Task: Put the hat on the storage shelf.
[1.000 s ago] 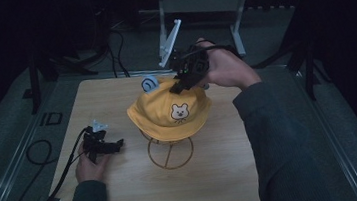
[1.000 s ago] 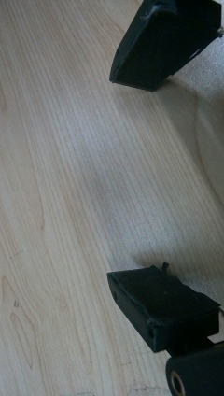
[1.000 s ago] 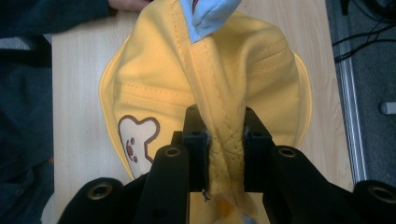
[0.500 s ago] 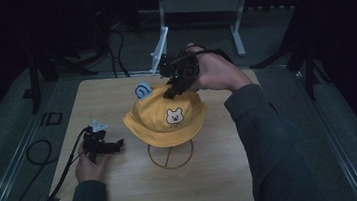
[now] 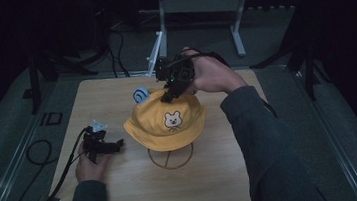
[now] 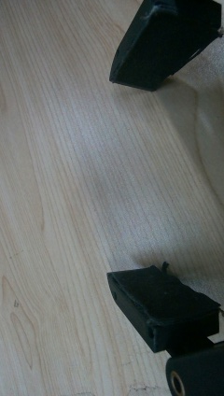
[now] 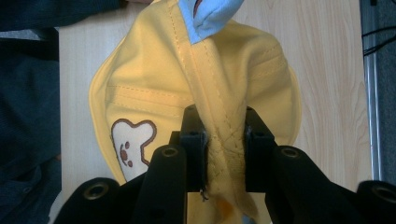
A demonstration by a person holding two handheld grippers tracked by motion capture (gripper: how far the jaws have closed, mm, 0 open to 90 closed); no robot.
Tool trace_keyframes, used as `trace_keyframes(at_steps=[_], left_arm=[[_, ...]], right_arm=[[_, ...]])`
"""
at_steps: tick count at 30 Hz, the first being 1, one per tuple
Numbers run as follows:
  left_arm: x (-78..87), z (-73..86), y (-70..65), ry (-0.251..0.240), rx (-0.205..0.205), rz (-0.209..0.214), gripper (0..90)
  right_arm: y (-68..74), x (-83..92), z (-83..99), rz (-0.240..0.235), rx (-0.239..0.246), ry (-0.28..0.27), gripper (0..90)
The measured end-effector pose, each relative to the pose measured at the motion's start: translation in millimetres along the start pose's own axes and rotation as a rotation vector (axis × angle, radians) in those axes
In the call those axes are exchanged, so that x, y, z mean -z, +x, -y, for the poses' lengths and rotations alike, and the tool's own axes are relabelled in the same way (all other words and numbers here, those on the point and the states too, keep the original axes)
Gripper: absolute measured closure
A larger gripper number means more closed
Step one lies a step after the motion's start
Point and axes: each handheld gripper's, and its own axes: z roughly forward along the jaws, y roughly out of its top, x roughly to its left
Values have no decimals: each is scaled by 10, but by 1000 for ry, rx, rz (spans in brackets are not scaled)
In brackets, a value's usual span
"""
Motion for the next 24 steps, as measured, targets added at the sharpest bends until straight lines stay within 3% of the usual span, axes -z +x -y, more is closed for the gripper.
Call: trace_keyframes(at_steps=[13, 19, 24], left_arm=[[0, 0, 0, 0, 0, 0, 60], [0, 0, 0, 0, 0, 0, 60], [0, 0, 0, 0, 0, 0, 60]], right_arm=[[-20, -63, 38, -11, -8, -18, 610], [-4, -76, 45, -5, -13, -24, 454], [15, -61, 47, 29, -17, -38, 311]])
